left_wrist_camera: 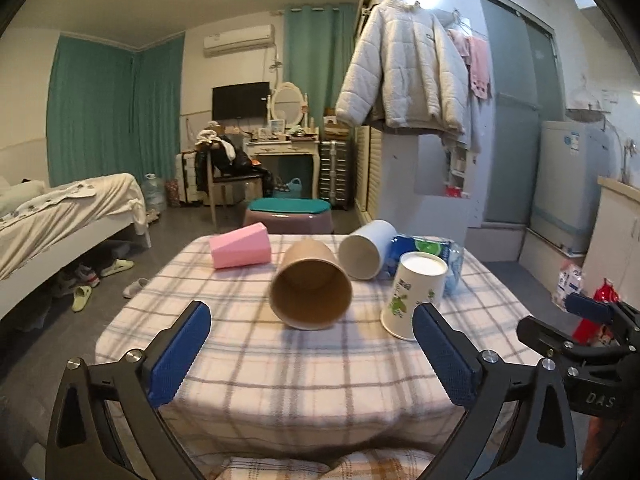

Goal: Flip cup upside down

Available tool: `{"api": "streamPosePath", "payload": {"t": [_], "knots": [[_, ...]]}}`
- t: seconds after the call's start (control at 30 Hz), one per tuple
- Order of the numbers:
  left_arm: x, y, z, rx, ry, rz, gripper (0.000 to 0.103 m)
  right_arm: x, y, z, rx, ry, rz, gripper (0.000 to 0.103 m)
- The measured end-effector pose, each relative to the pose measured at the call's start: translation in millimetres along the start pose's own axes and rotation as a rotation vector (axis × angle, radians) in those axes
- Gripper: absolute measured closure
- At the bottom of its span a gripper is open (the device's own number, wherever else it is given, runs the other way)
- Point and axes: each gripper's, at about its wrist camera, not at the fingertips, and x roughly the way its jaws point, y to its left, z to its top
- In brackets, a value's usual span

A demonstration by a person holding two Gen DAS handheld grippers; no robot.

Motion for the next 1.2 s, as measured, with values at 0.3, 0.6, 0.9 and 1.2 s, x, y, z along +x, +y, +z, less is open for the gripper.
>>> {"api": "streamPosePath", "payload": {"t": [0.3, 0.6, 0.9, 1.2], "knots": [[2.6, 7.5, -2.5, -0.016, 0.019, 0.015, 0.0, -0.1, -1.6, -1.1, 0.003, -0.008, 0.01, 0.006], [3.8, 9.4, -4.0, -0.03, 0.025, 0.011, 0.0, 0.4, -3.1, 0.0, 0.019, -0.014, 0.008, 0.002], [3.9, 9.8, -4.4, -0.03, 0.028, 0.011, 0.0, -1.5, -1.6, 0.6, 0.017, -0.025, 0.001, 0.0], [1.0, 6.5, -6.3, -0.013, 0.019, 0.012, 0.0, -4.2, -5.3, 2.2, 0.02, -0.031, -0.018, 0.0]]}}
